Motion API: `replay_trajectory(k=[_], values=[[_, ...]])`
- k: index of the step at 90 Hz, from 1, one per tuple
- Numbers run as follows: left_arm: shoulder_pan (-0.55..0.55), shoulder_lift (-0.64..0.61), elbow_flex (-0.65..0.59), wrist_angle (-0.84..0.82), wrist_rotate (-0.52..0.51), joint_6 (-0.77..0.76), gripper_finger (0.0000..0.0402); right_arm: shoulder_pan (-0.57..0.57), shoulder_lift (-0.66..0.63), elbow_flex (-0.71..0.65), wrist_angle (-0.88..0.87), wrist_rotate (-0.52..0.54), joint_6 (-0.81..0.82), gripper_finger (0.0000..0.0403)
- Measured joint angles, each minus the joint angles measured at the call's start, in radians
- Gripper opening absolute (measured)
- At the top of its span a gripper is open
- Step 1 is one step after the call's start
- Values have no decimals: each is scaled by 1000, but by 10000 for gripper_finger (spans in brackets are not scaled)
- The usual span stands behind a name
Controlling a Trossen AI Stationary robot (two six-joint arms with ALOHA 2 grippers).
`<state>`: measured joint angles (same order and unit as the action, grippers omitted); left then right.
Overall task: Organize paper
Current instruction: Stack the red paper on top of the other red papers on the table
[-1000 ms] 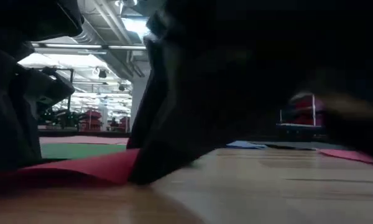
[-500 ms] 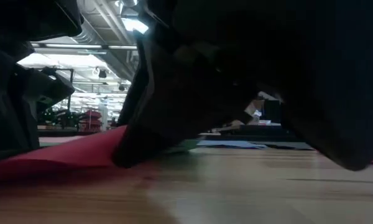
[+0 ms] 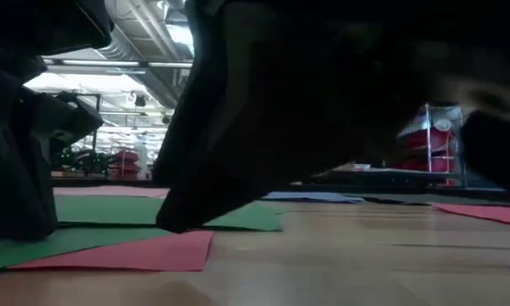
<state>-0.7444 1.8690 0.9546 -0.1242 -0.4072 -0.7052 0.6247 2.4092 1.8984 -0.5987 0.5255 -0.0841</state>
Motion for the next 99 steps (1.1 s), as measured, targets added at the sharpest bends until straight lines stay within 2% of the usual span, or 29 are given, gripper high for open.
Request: replay_trajectory(k=[17,33,49,99], values=[[0,0,0,1,0,-2,0,0,-1,0,-1,-120,35,124],[0,0,0,0,0,-1,0,21,-3,1,-28,-103,51,124],[0,0,0,1,0,-1,0,25,-5,-11,-39,-163,79,124],[3,0,0,3,0,-1,0,-39,-7,-48,47,-127,80,124]])
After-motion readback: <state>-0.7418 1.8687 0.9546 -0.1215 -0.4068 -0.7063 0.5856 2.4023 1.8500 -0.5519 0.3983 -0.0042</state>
